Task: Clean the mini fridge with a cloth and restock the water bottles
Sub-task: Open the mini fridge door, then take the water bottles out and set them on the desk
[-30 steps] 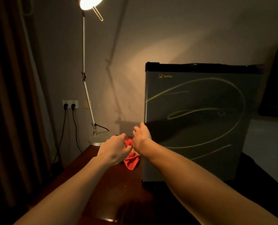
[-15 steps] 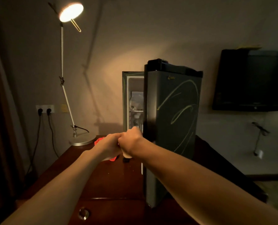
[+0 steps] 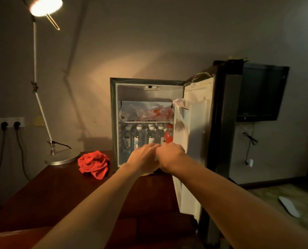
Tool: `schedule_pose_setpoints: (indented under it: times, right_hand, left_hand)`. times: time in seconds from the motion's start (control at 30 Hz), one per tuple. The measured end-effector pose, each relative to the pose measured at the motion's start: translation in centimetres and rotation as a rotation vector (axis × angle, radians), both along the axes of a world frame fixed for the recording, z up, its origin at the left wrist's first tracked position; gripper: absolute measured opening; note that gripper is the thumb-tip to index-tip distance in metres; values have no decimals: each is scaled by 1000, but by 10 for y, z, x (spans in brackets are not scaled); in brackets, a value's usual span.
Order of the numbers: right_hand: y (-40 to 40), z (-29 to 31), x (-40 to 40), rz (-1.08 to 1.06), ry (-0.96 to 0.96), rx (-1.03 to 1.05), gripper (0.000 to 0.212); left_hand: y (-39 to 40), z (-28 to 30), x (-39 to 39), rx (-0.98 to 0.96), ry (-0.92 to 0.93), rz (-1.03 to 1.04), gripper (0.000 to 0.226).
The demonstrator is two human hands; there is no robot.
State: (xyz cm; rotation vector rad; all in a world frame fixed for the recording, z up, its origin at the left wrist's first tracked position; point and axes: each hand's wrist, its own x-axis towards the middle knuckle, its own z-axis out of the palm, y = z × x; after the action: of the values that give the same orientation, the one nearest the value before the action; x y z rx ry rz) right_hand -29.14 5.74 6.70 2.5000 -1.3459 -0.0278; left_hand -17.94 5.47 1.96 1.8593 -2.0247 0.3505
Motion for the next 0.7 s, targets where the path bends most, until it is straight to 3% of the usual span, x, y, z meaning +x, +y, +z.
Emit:
schedule_pose_setpoints:
  times: [0.2, 0.43, 0.7]
  right_hand:
    - [-38, -20, -36, -114, 9, -22, 36]
    - [-77, -41, -55, -113, -182, -4, 32]
    - [-129, -87, -59, -162, 8, 37, 35]
  left_hand:
    - [-42, -19, -39, 38, -31, -135, 40]
    - [-84, -44, -40, 95, 21, -166, 47]
    - [-117, -87, -17, 212, -21, -133, 60]
